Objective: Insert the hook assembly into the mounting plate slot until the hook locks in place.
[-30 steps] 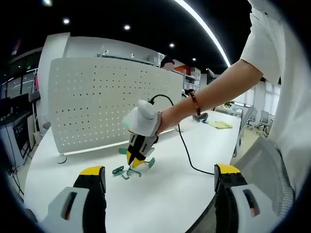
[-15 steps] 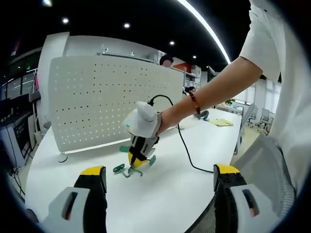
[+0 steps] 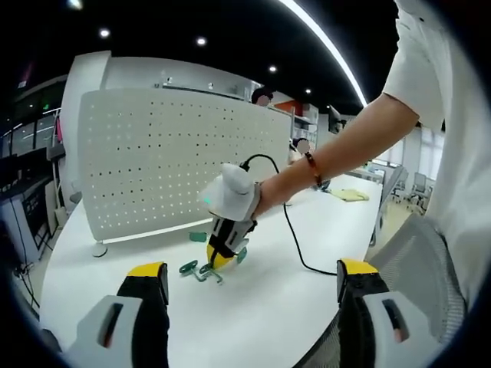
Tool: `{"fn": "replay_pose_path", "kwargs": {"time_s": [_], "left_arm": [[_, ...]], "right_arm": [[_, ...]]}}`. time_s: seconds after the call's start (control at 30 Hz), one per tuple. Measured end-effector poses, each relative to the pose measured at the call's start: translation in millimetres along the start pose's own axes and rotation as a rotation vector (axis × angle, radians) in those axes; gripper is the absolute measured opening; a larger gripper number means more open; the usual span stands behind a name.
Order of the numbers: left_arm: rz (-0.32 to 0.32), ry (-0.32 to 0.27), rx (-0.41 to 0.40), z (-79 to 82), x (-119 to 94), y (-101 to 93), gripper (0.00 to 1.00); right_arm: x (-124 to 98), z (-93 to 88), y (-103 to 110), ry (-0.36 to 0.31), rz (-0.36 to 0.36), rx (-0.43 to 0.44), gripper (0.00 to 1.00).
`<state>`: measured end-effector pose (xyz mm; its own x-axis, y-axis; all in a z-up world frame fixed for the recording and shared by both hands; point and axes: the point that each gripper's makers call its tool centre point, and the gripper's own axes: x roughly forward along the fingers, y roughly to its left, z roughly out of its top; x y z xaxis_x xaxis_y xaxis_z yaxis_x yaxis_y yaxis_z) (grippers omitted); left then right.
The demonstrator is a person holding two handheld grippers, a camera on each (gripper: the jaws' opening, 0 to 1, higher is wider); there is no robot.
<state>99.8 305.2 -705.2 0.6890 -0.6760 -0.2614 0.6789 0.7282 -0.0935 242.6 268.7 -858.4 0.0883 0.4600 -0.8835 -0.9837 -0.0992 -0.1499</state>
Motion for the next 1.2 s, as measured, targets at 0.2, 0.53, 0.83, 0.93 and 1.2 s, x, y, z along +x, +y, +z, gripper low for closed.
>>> {"fn": "replay_pose_path", "kwargs": {"time_s": [0.2,0.53,0.83,0.93,1.2], "left_arm": [[0.004,0.001,0.001,1.8,-1,-2.7,0.93],[0.010,-0.010,0.007,11.6,-4,-6.1,0.92],[0.021,-0.013,0.011,21.0,-11,-8.5,0.90],[0.023,-0.019,0.007,25.4,-13,-10.2,0.90],[0.019,-0.054,0.013,35.7,-18,-17.1,0.94]], "right_arm": [[-5,4.1,3,-0.033,-0.014,0.052,0.02],[-19,7.2,4,-0.077,-0.061,0.092,0.02],[-38,10.7,1,-0.127,-0.131,0.141,0.02],[-44,11.4,4,-0.132,-0.141,0.144,0.02],[-62,17.5,9,-0.166,-0.195,0.169,0.02]]}}
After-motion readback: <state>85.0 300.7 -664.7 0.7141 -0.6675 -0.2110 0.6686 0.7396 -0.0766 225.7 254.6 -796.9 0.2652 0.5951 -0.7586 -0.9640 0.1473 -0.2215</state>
